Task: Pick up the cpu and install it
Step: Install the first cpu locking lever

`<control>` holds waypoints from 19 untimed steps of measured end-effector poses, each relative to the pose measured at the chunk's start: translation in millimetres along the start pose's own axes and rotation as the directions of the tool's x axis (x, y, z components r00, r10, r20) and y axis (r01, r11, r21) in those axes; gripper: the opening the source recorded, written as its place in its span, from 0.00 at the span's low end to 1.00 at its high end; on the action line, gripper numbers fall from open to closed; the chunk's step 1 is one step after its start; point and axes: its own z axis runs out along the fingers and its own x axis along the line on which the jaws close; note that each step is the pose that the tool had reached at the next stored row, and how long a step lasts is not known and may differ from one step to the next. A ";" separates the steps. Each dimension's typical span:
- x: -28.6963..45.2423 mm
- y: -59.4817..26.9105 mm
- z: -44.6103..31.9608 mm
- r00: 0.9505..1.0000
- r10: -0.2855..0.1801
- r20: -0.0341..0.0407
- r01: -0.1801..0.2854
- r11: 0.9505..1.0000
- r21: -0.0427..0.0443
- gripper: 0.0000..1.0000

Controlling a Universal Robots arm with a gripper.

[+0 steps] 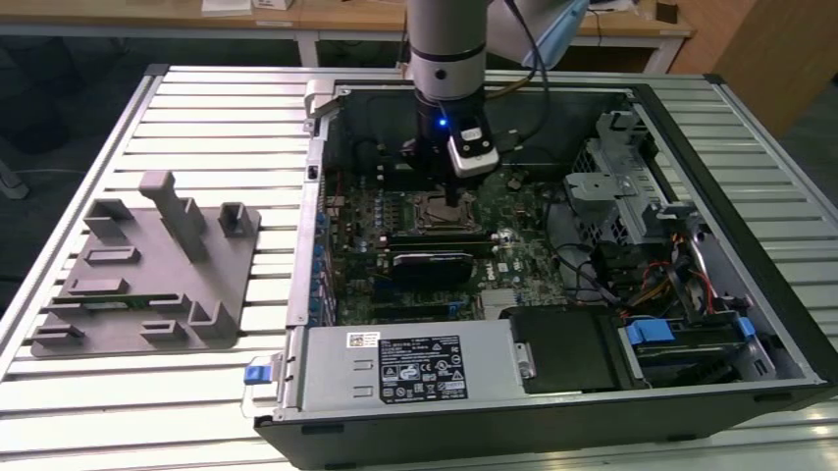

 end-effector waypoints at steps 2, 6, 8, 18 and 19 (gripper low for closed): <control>-0.1 0.0 0.2 1.000 -0.001 -0.025 0.001 1.000 0.009 0.11; -0.2 0.0 0.7 0.997 -0.003 -0.075 0.005 1.000 0.025 0.11; -0.2 0.0 0.6 0.997 -0.003 -0.077 0.005 1.000 0.026 0.11; -0.7 0.0 -3.0 0.997 -0.004 -0.077 0.006 1.000 0.026 0.11; -0.8 0.0 -4.3 0.997 -0.004 -0.077 0.006 1.000 0.026 0.11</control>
